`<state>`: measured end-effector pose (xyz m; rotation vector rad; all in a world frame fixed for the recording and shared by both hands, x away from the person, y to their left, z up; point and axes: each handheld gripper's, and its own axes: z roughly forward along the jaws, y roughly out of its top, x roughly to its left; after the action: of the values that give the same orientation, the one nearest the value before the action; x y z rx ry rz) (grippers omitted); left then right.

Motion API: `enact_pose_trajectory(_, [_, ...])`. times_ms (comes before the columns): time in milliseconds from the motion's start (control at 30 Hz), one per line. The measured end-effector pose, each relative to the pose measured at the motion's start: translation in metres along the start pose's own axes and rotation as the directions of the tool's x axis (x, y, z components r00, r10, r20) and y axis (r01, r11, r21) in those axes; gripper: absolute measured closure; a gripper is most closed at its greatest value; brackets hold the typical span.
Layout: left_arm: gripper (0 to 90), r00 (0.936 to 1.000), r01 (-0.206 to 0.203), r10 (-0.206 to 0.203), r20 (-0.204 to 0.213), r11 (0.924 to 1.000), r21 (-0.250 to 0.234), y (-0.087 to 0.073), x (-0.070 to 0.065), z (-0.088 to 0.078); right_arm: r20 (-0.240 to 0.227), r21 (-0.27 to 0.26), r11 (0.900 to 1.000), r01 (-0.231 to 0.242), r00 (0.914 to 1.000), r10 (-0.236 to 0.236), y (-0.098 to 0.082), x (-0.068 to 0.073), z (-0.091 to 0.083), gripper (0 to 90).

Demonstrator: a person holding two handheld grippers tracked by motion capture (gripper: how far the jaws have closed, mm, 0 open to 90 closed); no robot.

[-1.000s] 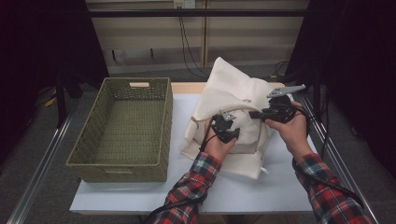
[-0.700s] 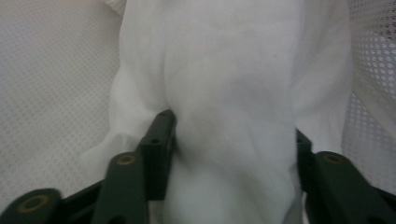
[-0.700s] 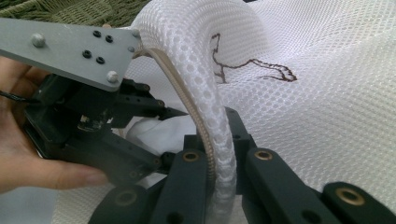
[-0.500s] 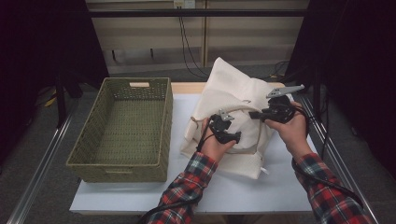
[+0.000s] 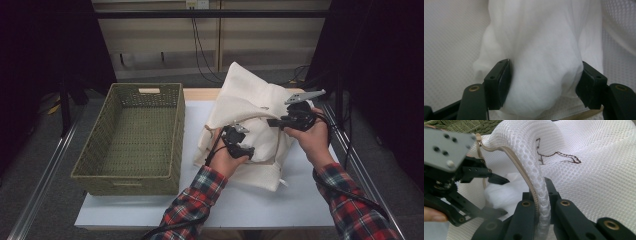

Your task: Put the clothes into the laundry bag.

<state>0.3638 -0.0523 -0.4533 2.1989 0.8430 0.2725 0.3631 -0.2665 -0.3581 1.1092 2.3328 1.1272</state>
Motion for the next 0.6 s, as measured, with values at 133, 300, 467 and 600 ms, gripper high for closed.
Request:
enact_pose_trajectory(133, [46.0,0.9999,0.002,-0.002,0.012,0.9998,0.018,-0.005,-0.002,0.009,0.003,0.001,1.000,-0.002,1.0000,0.002,0.001,0.001,0.000,88.6])
enact_pose_trajectory(300, [59.9,0.9997,-0.018,0.018,-0.015,0.9994,0.029,-0.007,-0.005,0.017,-0.004,0.005,1.000,0.001,1.0000,-0.001,0.000,0.001,-0.001,88.6])
enact_pose_trajectory(467, [72.3,0.9989,0.010,-0.009,-0.046,0.9996,0.026,-0.001,-0.008,0.021,-0.008,-0.001,1.000,0.002,1.0000,-0.002,-0.002,0.002,0.000,88.6])
enact_pose_trajectory(600, [74.9,0.9981,0.026,-0.026,-0.056,0.9996,-0.002,0.001,-0.005,0.022,-0.015,-0.003,1.000,-0.001,0.9999,0.001,-0.003,0.002,0.001,88.7])
